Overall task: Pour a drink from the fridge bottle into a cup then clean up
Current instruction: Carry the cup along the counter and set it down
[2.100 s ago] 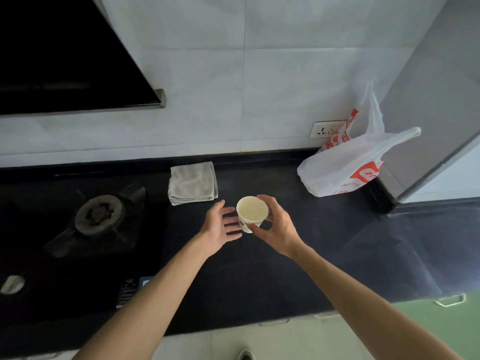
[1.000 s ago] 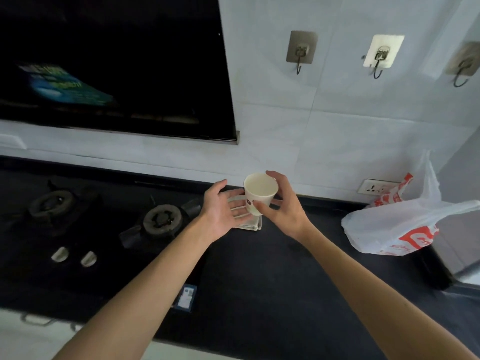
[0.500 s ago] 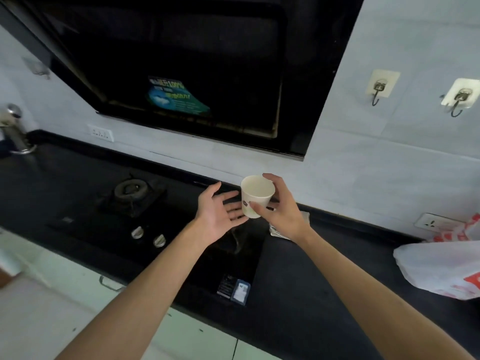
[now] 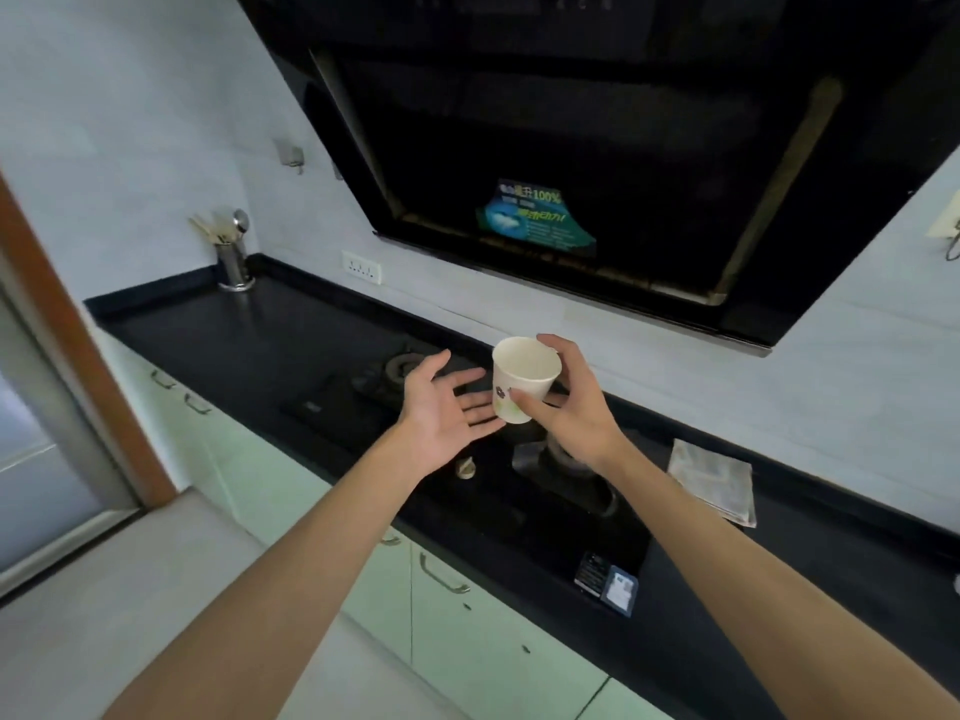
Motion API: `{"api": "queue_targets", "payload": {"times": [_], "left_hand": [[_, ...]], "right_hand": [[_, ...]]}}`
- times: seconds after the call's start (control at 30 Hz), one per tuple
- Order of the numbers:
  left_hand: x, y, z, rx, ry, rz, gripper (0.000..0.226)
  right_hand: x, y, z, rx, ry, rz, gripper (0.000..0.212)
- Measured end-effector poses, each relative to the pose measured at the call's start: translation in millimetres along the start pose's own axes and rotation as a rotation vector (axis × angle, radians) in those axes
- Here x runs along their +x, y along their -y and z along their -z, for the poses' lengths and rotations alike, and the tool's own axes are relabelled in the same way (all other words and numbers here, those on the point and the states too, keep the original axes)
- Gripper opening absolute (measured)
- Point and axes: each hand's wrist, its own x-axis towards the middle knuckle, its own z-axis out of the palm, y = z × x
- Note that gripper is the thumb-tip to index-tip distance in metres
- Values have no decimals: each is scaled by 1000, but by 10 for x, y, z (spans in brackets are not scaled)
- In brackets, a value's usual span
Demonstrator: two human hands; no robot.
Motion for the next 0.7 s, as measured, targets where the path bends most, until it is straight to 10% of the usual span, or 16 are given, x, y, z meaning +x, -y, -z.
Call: {"api": "queue_targets", "payload": {"times": [0.7], "left_hand": [[-623, -1192, 1482, -77, -250, -284, 64]], "right_hand": [[914, 558, -2001, 215, 308, 115, 69]]}}
